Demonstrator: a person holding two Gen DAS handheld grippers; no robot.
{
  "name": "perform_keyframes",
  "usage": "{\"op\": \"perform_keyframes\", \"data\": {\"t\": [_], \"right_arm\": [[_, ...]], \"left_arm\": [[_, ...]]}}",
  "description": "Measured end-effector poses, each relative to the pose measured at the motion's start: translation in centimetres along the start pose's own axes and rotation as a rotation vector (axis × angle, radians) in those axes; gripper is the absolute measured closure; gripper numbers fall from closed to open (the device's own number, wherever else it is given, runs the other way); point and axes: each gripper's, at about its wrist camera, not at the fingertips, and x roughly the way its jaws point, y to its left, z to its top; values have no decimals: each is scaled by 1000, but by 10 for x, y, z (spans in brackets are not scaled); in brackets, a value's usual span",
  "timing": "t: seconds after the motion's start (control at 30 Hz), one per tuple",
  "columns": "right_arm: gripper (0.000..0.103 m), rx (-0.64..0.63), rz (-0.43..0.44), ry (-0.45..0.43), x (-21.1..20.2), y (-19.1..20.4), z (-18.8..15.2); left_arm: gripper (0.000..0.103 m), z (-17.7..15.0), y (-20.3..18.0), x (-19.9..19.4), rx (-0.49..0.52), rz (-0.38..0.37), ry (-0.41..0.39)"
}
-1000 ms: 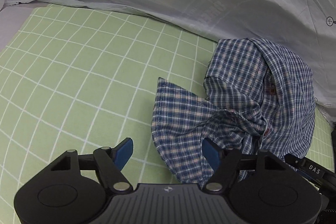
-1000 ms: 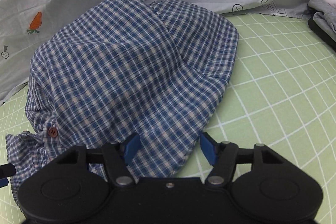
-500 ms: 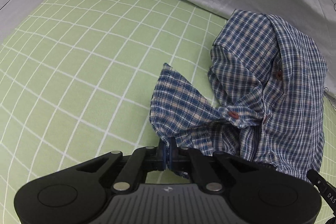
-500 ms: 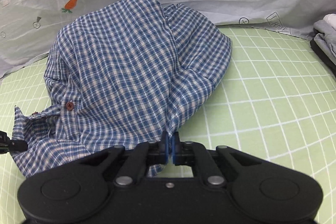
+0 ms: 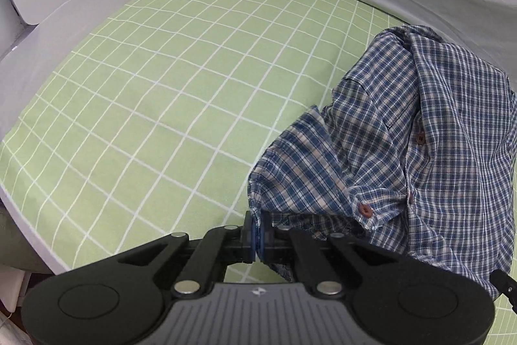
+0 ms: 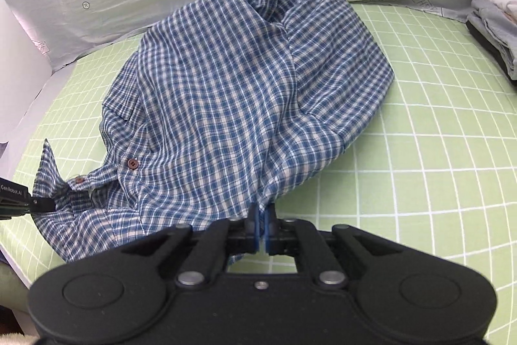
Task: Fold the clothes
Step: 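Lift the shirt with both tools and shake it out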
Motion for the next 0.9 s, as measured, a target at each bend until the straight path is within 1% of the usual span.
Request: {"op": "perform_keyframes", "data": {"t": [0.13,0.23,0.37,0.47,0.53,0.63,0.73,0.8,0.87,0.9], "right_arm": [[100,-22,29,-37,-11,-7,0],[100,0,48,-73,-8,-14,19],[100,30,73,-123,-3,-22,44],[100,46,76,-174,4,-22,75],[100,46,75,-209,9,-21,98],[100,32,74,-263,18,-16,135],[100,35,78,-301,41,-12,188],[100,29,73,-335,63,-11,228],[100,24,65,-370,86,-10,268],[100,23,51,-388,102,-12,286]], "left_arm": [[101,-8,-1,-26,-9,10,-52],[101,0,-10,-37,-2,10,-89],[101,24,-23,-36,3,-6,-129],[101,52,-28,-27,14,-21,-153],[101,76,-38,-19,23,-35,-169],[101,126,-61,-1,42,-65,-199],[101,192,-89,20,61,-109,-238],[101,234,-109,37,75,-111,-277],[100,272,-126,63,71,-94,-297],[96,291,-135,77,70,-86,-307]]}}
